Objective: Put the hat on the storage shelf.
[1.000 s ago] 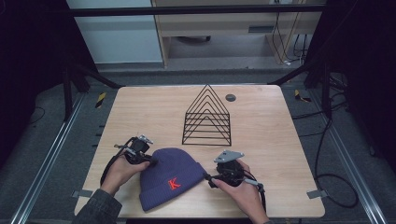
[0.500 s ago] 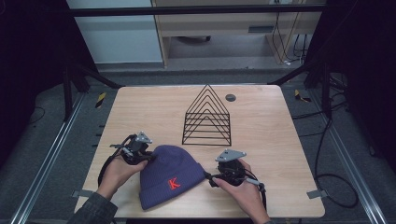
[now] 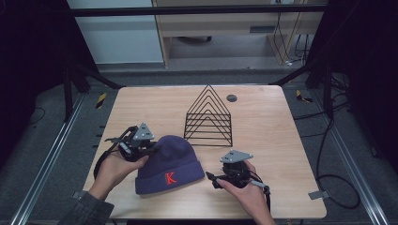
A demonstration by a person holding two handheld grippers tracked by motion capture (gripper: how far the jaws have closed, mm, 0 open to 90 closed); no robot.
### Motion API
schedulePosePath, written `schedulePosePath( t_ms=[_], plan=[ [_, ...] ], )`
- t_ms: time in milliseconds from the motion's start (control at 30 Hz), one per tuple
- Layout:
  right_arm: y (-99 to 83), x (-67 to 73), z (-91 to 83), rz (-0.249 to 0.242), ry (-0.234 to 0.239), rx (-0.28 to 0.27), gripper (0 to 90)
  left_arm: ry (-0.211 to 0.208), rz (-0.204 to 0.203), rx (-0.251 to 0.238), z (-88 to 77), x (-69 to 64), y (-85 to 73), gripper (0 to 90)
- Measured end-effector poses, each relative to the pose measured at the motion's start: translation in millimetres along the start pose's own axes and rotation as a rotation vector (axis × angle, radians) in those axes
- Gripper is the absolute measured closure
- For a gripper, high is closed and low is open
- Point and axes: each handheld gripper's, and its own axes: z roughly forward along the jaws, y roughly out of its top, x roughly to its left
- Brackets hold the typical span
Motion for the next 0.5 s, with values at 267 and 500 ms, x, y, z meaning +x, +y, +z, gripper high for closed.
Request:
schedulePosePath(
  t_ms=[267,500],
  plan=[
    [2.6,5.3,-5.3,-0.019,0.002,-0.020,20.1,-0.003,0.053,-0.038,-25.8,-1.2,14.4,80.7],
    [8.2,9.0,-5.2,-0.032,0.011,-0.022,20.5,0.013,0.084,-0.064,-43.0,2.3,27.5,80.9]
  ],
)
